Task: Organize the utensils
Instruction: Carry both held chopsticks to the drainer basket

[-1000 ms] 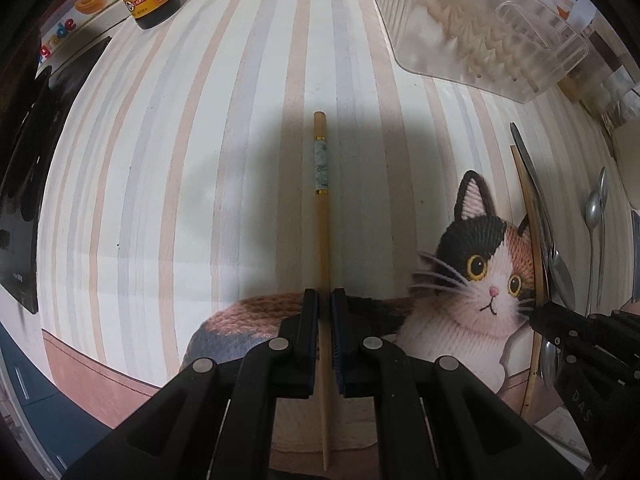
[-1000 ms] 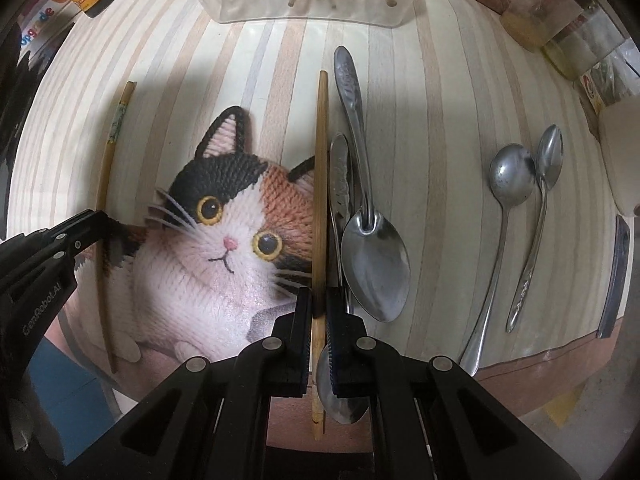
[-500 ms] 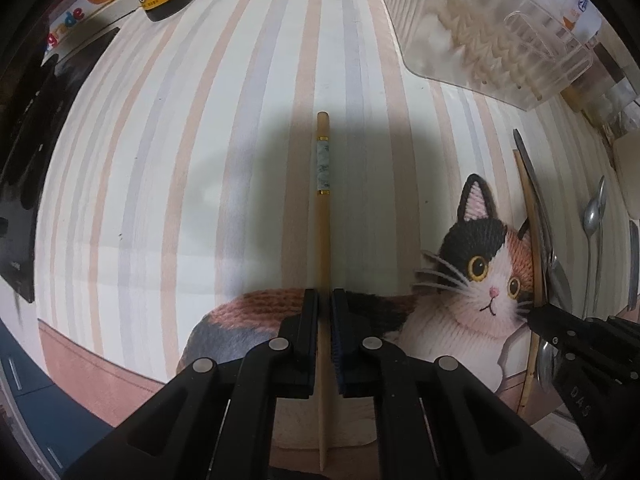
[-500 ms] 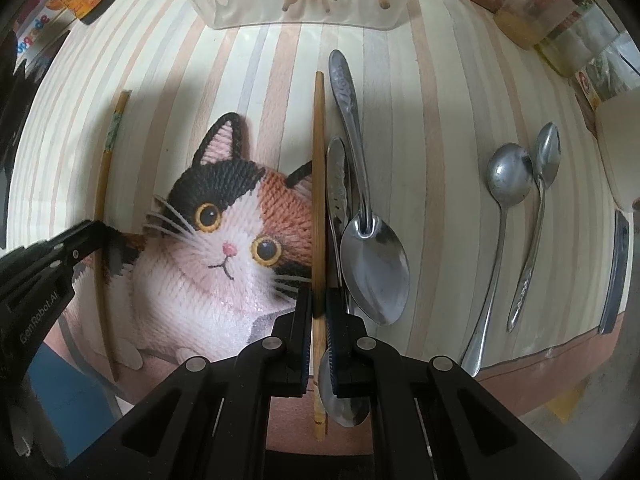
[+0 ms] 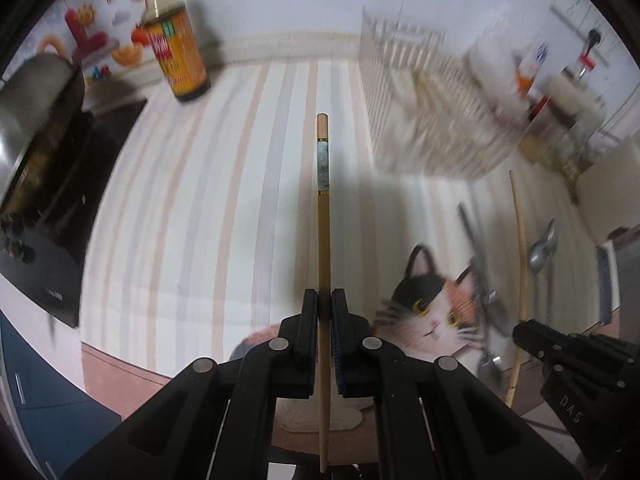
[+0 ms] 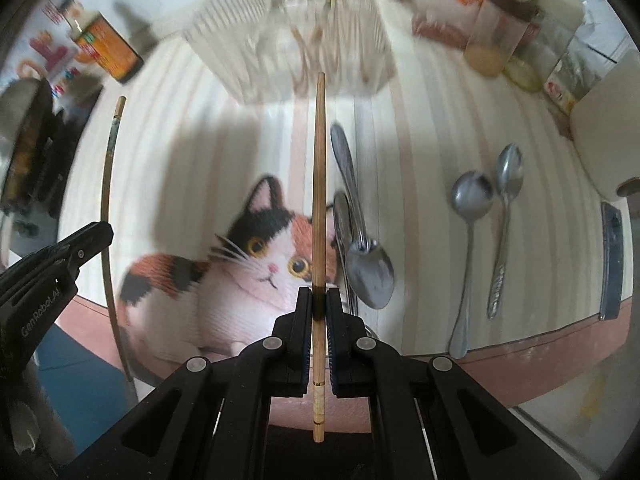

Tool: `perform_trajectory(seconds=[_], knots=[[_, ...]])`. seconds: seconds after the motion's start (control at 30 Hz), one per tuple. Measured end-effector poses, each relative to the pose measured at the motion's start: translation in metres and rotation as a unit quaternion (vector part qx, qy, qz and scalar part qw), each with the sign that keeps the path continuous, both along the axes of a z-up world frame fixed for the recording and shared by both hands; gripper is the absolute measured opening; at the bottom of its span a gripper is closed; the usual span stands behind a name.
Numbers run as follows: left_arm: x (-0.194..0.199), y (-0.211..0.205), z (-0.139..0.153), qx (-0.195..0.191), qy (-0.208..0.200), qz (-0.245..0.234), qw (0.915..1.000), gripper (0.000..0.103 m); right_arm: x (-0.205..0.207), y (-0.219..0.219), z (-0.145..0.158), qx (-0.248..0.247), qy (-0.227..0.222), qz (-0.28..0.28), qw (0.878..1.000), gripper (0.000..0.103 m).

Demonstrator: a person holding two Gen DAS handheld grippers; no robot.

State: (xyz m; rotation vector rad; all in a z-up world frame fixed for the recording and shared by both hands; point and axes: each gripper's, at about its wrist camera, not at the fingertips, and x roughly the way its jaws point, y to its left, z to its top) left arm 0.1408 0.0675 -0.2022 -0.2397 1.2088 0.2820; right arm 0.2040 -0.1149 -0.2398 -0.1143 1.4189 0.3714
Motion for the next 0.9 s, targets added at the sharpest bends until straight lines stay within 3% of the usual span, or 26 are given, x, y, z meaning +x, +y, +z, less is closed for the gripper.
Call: perform_trajectory(seconds=[0.3,0.53,0.7,0.9], knots=[[0.025,-0.016,0.076,0.001,-0.080,-0.025,0.9965,0.004,0.007,-0.016,0.080,0.064,-0.056,-0.024,0.996,0.007],[0.074,-0.021,0.119,-0.026,-0.117,-0.047,0.9916,0.004,0.055,-0.034,0.129,0.105,-0.088,-0.045,0.990,0.007],[0.122,-0.016,0.124,-0.056,-0.120,-0.053,0.9899,0.004,0.115,-0.033,0.142,0.111,-0.097,-0.047,0.988,0.007],[0.198,0.000,0.102,-0.090,-0.082,-0.039,0.9918,0.004,0.191,-0.017,0.127,0.142,-0.059,-0.048,0.987,0.007]])
